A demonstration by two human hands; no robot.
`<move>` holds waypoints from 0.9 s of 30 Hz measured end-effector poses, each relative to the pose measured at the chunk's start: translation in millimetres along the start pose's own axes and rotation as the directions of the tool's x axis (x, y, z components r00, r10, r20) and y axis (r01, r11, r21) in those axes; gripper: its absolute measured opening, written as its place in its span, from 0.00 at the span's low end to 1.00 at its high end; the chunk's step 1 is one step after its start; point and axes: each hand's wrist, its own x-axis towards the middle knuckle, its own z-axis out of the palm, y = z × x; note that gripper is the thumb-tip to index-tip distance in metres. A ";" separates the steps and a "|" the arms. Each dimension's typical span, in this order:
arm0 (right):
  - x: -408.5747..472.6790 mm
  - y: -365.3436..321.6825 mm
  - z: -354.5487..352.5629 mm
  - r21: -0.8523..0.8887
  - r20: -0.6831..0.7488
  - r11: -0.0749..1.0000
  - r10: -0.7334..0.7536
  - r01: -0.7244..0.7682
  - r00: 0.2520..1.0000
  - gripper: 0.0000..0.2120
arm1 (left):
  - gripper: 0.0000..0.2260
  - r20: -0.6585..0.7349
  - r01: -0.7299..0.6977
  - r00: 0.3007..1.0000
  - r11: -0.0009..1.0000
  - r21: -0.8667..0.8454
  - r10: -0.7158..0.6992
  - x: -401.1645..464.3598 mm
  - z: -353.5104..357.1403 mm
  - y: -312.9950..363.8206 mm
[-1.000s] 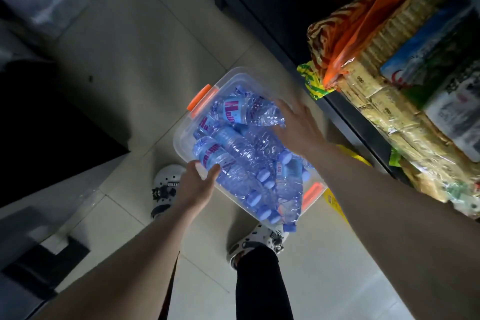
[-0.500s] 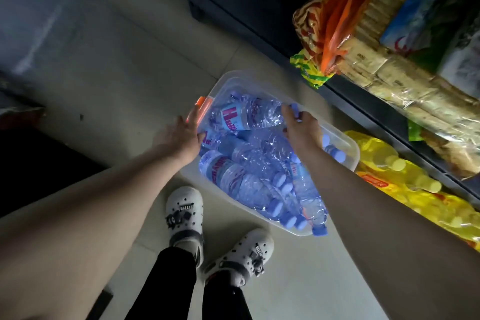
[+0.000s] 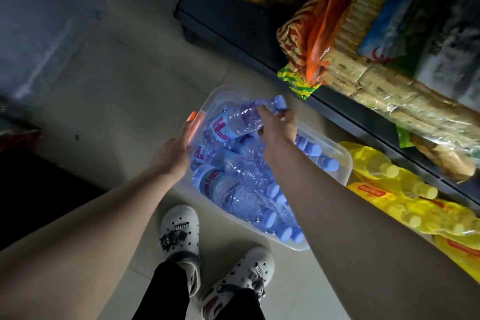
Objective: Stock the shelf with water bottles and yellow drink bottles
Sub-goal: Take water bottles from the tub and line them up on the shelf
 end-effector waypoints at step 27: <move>-99.6 -102.1 -63.2 -0.407 0.380 0.679 -0.482 0.611 0.789 0.30 | 0.28 0.181 -0.024 0.984 0.984 0.177 -0.008 -74.6 -62.3 31.6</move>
